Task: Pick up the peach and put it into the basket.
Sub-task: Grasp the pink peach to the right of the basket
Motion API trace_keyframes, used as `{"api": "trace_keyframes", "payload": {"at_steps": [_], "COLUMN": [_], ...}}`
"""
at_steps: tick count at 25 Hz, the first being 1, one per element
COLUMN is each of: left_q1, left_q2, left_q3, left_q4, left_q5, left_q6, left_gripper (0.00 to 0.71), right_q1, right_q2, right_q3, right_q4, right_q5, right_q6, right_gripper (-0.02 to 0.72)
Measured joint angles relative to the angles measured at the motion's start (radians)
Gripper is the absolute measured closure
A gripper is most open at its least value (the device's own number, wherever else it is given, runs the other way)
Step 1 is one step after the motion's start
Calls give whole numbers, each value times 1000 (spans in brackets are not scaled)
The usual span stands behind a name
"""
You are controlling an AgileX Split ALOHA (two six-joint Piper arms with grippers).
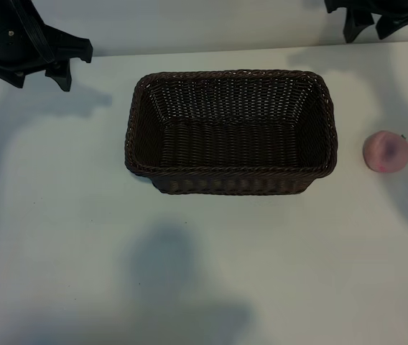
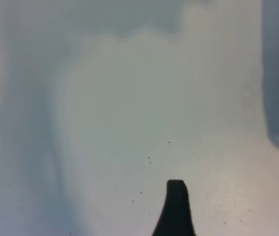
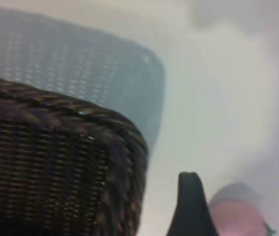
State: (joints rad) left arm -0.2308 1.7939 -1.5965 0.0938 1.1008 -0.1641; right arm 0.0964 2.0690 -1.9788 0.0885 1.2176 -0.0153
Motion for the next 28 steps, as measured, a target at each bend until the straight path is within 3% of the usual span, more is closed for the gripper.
{"api": "trace_keyframes", "payload": {"at_steps": [13, 24, 28], "left_q1": [0, 0, 0], "left_q2": [0, 0, 0], "left_q3": [0, 0, 0], "left_q4": [0, 0, -1], "left_q5": [-14, -19, -25], "left_q6": [0, 1, 1], "left_gripper": [112, 112, 112], "right_q1": [-71, -71, -71], "right_q2": [-154, -154, -132], "right_q3": [368, 666, 689], "right_q4": [-36, -36, -54], "right_q5": [-16, -399, -455], "right_q6": [1, 1, 15], "right_gripper": [209, 209, 209]}}
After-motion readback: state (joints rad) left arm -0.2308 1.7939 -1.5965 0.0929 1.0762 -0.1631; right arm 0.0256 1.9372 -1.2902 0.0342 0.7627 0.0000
